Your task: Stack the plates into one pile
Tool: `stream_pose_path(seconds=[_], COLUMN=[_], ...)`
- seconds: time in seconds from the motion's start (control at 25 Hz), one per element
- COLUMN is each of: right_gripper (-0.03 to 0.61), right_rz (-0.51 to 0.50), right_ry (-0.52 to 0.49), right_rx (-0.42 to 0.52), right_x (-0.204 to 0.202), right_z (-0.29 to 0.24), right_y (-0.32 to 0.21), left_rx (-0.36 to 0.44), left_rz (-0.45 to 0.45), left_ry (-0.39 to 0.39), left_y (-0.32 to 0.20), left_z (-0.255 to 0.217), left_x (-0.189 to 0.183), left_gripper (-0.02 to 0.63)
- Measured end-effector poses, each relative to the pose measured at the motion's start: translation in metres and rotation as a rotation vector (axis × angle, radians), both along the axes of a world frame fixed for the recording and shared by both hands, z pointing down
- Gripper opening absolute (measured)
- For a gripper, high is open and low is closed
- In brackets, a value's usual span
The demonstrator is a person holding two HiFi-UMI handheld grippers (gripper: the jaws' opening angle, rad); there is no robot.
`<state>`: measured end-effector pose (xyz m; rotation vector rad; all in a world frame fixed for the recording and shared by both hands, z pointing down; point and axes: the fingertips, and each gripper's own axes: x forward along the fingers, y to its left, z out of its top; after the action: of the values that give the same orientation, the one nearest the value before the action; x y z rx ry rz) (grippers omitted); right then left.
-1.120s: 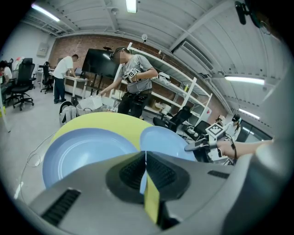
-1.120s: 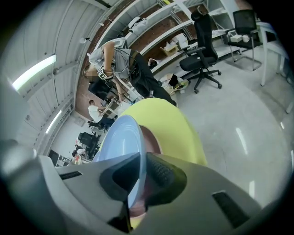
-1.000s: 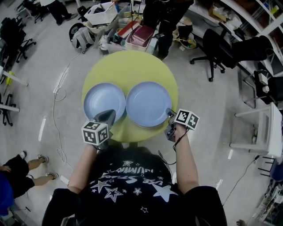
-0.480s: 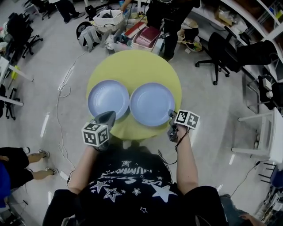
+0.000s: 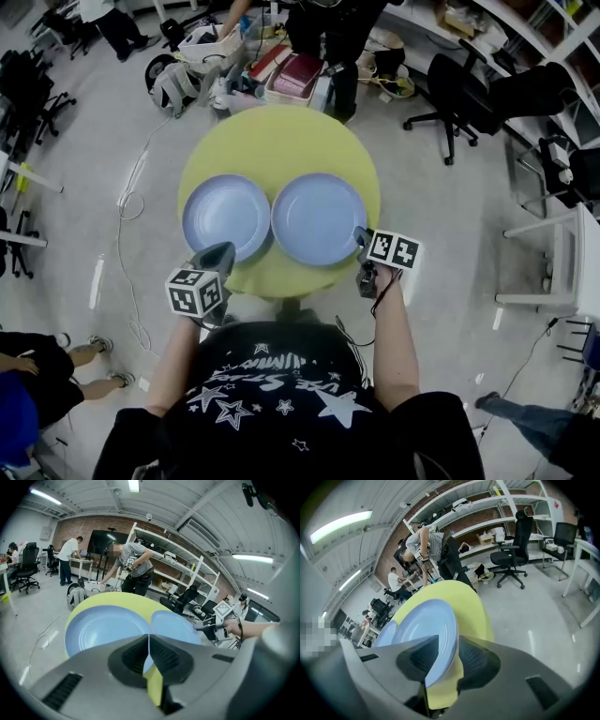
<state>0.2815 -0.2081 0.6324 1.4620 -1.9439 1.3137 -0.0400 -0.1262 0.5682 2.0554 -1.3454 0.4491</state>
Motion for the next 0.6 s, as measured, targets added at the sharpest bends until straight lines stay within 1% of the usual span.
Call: stream_pose_path(seconds=[0.12,0.24,0.4,0.6], right_gripper=[0.124,0.126,0.124,0.124], right_rz=[0.066,0.113,0.161,0.202], right_ry=[-0.014,0.009,0.056,0.088], right_rx=[0.016,0.038,0.081,0.114], right_x=[0.007,0.010,0.003,-0.016], right_z=[-0.007,-0.019,-0.033,-0.045], right_y=[0.002,0.007,0.019,0.037], left_rx=[-0.006,-0.005,0.007,0.019], left_rz=[0.026,0.060,0.087,0.110], left_ry=[0.002,0.006,0.013,0.035], left_y=[0.001,0.004,0.011,0.021], left_z=[0.000,-0.005,-0.009,-0.011], left_x=[-0.007,-0.014,-0.033,-0.056], left_gripper=[0.020,0.020,0.020,0.020])
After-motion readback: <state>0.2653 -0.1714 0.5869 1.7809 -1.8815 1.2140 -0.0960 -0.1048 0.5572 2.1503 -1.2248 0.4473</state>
